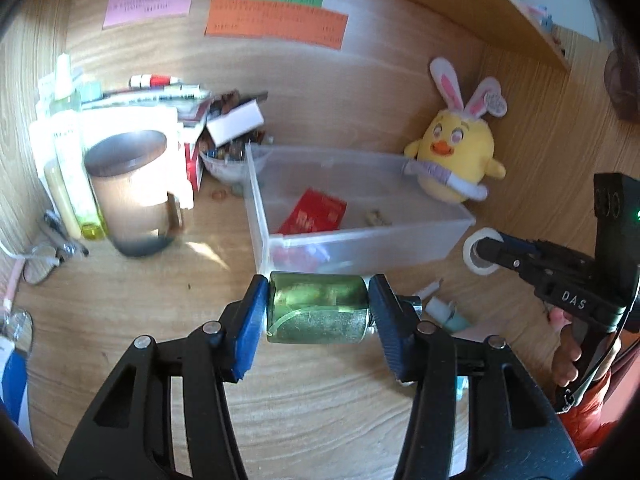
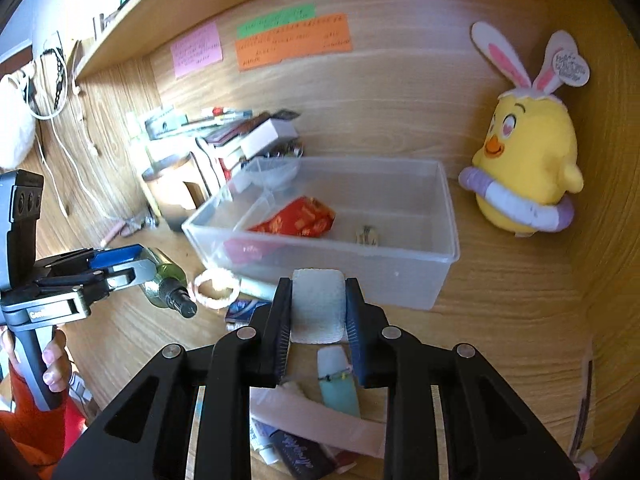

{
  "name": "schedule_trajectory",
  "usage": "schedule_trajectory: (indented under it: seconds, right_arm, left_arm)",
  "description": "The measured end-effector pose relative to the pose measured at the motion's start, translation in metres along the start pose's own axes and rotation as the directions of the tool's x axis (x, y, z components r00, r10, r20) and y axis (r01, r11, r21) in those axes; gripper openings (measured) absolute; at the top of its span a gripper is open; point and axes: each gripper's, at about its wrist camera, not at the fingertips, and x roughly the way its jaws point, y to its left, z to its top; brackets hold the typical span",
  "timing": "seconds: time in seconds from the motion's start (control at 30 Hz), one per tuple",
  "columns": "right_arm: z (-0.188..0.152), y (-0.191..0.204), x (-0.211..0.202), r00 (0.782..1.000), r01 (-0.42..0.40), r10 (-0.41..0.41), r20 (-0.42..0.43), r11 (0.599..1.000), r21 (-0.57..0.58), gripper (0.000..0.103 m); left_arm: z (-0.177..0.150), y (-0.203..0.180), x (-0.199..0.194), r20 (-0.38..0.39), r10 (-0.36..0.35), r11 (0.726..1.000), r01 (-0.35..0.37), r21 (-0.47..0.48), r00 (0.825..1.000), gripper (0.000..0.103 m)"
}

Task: Organize objects
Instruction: 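Lower the green bottle into the clear box while the right gripper releases the white tape inside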

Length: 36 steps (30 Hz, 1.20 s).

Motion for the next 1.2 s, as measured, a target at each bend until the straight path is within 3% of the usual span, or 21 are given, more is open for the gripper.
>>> schedule_trajectory:
  seconds: [0.6, 0.83, 1.2]
  right_arm:
    - [0.049, -0.014, 0.003, 0.996, 0.045, -0.044, 0.081, 0.999, -0.015, 0.023]
    - [0.067, -0.024, 0.022, 0.995, 0.075, -0.074, 0.061, 0.997, -0.018, 0.023]
    - [0.061, -0.040, 0.075, 0.994, 0.090, -0.090, -0.069, 0.996, -0.013, 0.023]
  left_arm:
    - [0.066, -0.008, 0.025, 0.078, 0.012, 1.000, -0.014, 0.020, 0.997, 0.051]
    - [0.077, -0.007, 0.063, 0.022, 0.041, 0.999, -0.042, 0.035, 0.999, 0.051]
    - [0.071, -0.002, 0.106, -0.073, 0.063, 0.997, -0.059, 0.055, 0.995, 0.051]
